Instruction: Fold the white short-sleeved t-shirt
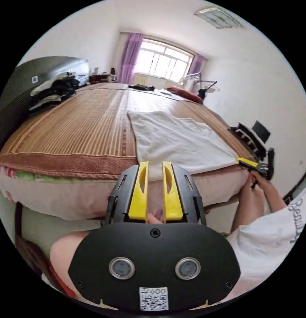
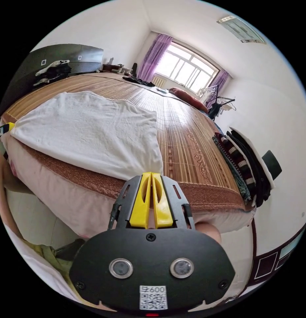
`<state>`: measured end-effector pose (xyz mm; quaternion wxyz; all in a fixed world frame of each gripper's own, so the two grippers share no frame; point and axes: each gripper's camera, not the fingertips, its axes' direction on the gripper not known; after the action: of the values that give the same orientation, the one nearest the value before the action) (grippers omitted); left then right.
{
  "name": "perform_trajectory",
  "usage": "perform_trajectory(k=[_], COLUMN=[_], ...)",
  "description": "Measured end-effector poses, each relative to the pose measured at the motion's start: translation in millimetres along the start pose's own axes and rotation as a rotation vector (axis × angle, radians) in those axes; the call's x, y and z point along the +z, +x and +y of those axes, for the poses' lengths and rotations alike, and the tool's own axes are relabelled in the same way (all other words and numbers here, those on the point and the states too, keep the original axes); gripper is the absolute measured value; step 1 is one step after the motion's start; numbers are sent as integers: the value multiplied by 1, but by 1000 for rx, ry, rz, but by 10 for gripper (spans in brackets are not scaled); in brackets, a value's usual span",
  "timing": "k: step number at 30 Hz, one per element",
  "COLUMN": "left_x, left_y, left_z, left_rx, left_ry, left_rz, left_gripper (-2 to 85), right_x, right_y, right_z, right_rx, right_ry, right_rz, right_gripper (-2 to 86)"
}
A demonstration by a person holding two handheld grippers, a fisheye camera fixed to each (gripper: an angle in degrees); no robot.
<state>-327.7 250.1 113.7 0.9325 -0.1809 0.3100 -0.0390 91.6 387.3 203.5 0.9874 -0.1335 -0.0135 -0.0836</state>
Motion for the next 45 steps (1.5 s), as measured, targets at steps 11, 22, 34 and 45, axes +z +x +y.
perform_trajectory(k=[11,22,34,45], left_x=[-40,-40,-57,-46], left_y=[-129,-202,-260,-310], left_z=[-44,-65,-95,-113], left_rx=[-69,-161,-161,-229], left_ry=[-103,-80,-77,-205], left_rz=[152,313,344,425], left_gripper=[183,142,18,8], right_x=[39,74,108,-7], right_y=[-36,-69,-95,-295], right_z=[34,63,91,92], right_rx=[12,-43,-41,-708], right_ry=[30,42,54,482], right_rz=[81,148,178,-188], right_gripper=[-8,-9,-8,23])
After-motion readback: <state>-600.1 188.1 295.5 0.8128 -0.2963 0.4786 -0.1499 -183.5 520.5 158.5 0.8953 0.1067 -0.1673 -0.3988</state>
